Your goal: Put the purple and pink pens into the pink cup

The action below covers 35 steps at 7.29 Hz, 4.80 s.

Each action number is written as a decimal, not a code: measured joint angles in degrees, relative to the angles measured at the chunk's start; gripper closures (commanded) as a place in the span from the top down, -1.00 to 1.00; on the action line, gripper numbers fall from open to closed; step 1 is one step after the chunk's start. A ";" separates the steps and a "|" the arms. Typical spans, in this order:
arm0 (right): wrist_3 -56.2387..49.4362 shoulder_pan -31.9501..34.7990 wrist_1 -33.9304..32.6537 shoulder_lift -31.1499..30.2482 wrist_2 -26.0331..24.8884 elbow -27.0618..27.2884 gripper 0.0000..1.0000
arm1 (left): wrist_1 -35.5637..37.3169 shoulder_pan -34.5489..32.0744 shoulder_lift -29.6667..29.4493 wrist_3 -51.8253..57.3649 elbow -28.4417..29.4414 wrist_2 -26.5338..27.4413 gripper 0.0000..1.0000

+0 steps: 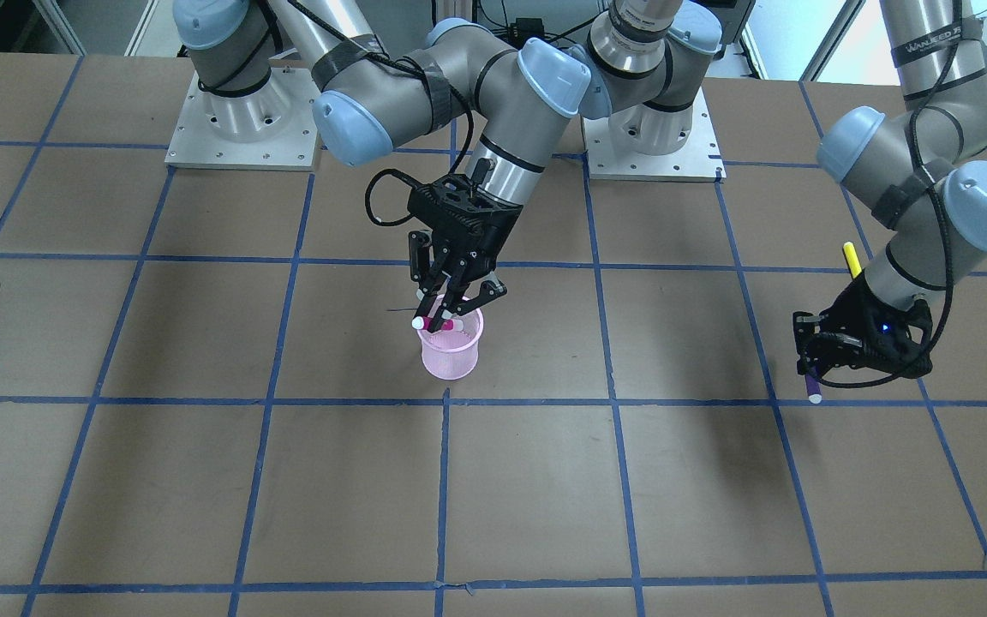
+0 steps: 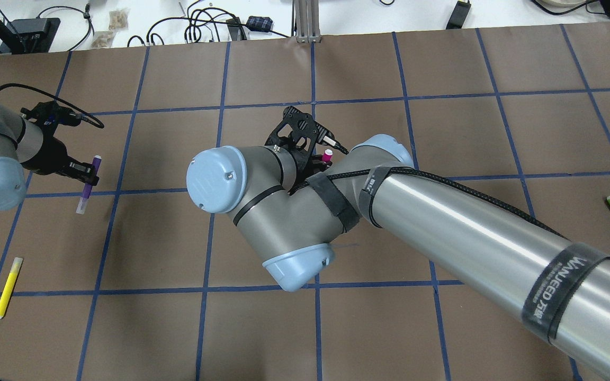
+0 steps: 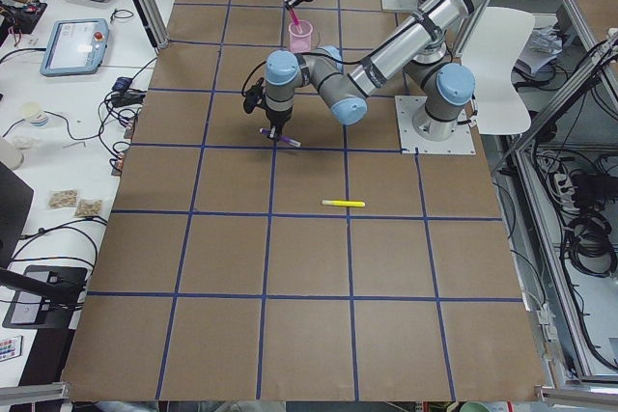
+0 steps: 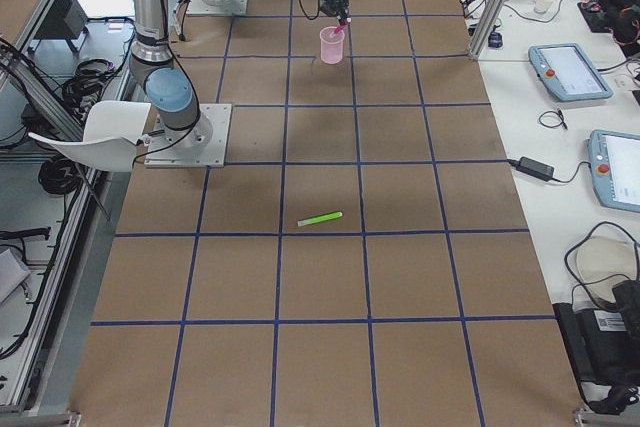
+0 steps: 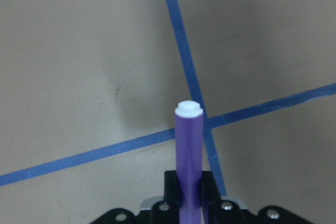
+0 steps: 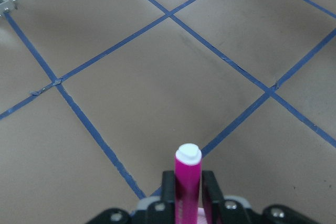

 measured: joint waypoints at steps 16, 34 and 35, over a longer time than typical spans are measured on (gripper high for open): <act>-65.04 -36.74 36.28 -19.99 36.84 -6.00 1.00 | 22.61 -36.80 8.27 -24.35 -4.43 -21.25 -1.00; -76.99 -37.27 37.40 -22.72 39.24 -5.53 1.00 | 56.59 -41.37 -4.91 -30.82 -15.60 -18.69 1.00; -76.99 -37.28 37.40 -22.77 39.24 -5.53 1.00 | 56.58 -41.37 -5.09 -32.28 -15.61 -18.71 1.00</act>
